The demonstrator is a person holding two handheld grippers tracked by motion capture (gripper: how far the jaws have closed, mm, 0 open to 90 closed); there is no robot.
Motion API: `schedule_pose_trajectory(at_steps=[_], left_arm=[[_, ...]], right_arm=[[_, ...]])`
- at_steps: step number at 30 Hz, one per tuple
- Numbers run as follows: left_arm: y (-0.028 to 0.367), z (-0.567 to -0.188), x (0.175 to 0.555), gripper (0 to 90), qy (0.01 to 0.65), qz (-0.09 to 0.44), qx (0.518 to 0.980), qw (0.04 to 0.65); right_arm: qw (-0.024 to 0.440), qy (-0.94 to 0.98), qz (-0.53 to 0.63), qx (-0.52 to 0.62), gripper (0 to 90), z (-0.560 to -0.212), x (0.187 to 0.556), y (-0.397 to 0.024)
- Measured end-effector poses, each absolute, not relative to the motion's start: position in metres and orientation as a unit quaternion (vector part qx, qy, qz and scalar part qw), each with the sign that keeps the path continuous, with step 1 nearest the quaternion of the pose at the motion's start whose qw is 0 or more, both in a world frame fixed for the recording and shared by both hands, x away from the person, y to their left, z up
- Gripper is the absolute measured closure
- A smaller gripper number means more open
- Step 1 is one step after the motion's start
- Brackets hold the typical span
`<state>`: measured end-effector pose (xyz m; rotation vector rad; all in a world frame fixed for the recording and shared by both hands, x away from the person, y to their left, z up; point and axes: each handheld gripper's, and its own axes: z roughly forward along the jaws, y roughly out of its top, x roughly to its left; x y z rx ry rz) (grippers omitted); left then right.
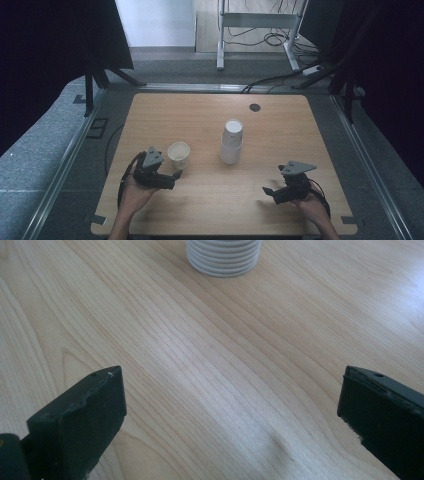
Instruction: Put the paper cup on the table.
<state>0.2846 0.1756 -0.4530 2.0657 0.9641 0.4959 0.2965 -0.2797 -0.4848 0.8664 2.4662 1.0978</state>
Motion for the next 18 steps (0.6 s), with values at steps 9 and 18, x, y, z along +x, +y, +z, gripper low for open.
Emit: schedule_pose_trajectory(at_steps=[9, 18], left_arm=[[0.171, -0.492, 0.269, 0.0, 0.385, 0.17, 0.838, 0.348], [0.16, -0.508, 0.26, 0.0, 0.373, 0.164, 0.86, 0.307]], right_arm=[[0.141, 0.862, 0.369, 0.317, 0.0, -0.495, 0.297, -0.283], [0.115, 0.868, 0.343, 0.341, 0.0, -0.51, 0.3, -0.286]])
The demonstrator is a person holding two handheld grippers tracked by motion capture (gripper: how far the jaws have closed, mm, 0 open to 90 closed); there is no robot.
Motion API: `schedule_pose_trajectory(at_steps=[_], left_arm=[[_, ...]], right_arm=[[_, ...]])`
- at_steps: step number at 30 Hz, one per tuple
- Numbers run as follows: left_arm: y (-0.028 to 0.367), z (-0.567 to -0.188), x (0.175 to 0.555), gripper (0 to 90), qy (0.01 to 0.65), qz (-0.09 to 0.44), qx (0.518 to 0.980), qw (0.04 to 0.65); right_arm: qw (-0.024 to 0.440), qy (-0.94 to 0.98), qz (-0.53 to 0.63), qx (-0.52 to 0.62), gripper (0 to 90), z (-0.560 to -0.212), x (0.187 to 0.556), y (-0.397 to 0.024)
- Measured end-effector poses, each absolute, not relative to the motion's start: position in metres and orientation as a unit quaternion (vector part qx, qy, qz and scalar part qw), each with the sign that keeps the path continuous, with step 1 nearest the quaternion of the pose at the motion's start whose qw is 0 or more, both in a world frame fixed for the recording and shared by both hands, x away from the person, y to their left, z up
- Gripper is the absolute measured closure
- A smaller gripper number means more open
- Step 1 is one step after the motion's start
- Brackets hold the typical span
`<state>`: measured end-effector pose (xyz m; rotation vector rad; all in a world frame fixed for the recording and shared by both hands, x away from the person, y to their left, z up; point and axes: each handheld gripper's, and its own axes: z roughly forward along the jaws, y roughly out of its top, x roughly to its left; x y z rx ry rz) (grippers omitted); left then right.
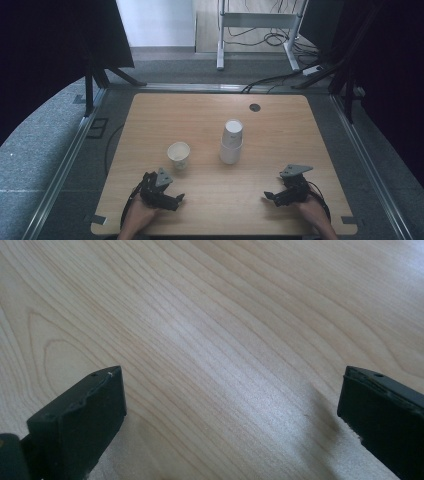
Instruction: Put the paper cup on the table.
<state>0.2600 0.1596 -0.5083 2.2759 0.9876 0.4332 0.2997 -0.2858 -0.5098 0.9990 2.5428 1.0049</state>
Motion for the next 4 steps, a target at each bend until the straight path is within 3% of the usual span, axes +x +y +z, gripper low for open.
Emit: schedule_pose_trajectory(at_steps=[4], left_arm=[[0.1558, -0.5103, 0.2612, 0.0, 0.37, 0.164, 0.865, 0.296]], right_arm=[[0.112, 0.87, 0.336, 0.342, 0.0, -0.5119, 0.3001, -0.2849]])
